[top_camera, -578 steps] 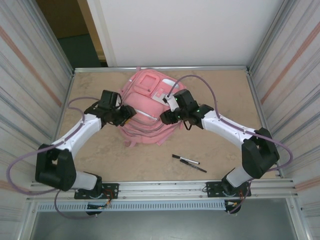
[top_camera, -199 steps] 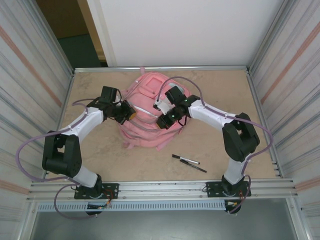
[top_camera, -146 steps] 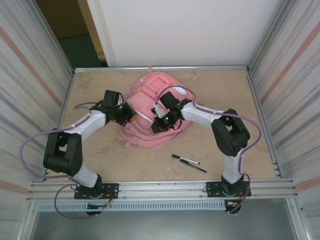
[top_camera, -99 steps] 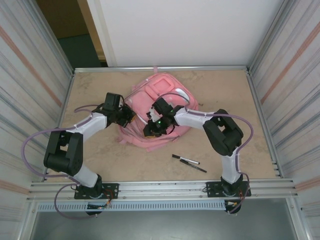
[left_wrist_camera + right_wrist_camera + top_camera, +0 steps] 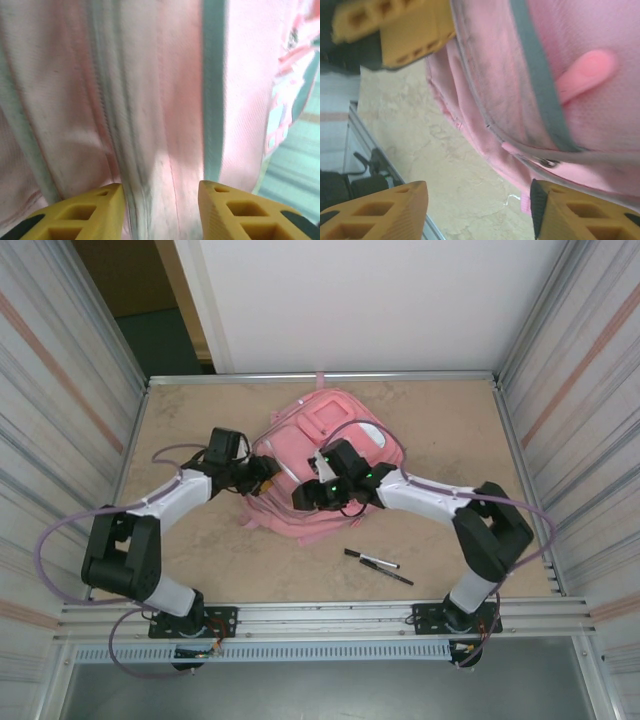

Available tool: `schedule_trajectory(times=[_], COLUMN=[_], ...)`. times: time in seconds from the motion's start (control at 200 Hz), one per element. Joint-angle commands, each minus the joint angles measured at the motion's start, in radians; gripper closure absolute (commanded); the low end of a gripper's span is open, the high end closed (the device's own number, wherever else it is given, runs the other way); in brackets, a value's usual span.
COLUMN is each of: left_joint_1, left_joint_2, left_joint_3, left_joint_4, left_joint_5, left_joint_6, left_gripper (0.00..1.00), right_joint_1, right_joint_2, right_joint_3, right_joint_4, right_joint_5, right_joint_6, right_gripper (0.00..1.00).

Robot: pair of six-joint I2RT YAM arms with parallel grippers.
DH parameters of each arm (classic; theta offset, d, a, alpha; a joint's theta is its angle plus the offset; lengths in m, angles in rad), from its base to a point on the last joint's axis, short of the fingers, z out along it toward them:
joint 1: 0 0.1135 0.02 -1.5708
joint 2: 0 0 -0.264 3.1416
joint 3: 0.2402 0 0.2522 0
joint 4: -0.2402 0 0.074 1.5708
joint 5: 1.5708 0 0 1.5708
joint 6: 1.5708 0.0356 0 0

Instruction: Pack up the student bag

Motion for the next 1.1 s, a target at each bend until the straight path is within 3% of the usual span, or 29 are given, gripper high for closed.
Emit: schedule_trajectory(times=[0.0, 0.145, 0.306, 0.411, 0.491, 0.732, 0.932, 1.097], left_joint_1=[-0.025, -0.118, -0.293, -0.358, -0.363, -0.363, -0.363, -0.363], left_joint_2=[-0.097, -0.176, -0.204, -0.191, -0.168, -0.101, -0.085, -0.117], left_joint_3=[-0.03, -0.052, -0.104, -0.132, -0.147, -0.141, -0.13, -0.154], left_joint_4=[-0.077, -0.129, -0.107, -0.038, 0.021, 0.115, 0.104, 0.139], left_joint_5=[0.005, -0.041, -0.181, -0.248, -0.269, -0.37, -0.436, -0.409], left_joint_6=[0.188, 0.318, 0.461, 0.543, 0.554, 0.624, 0.666, 0.676], left_gripper=[0.57, 0.57, 0.56, 0.56, 0.55, 0.55, 0.56, 0.59], right_joint_1=[-0.015, -0.046, -0.066, -0.075, -0.08, -0.082, -0.093, -0.114], right_joint_2=[-0.042, 0.009, 0.094, 0.145, 0.172, 0.154, 0.108, 0.092], right_joint_3=[-0.018, -0.022, 0.025, 0.065, 0.079, 0.06, 0.052, 0.059], right_joint_4=[-0.105, -0.1, -0.023, 0.0, 0.006, 0.046, 0.097, 0.137], right_joint_5=[0.16, 0.189, 0.12, 0.087, 0.079, 0.048, -0.019, -0.078], right_joint_6=[0.105, 0.306, 0.396, 0.44, 0.458, 0.532, 0.585, 0.63], right_gripper=[0.41, 0.43, 0.47, 0.52, 0.56, 0.87, 0.94, 0.95])
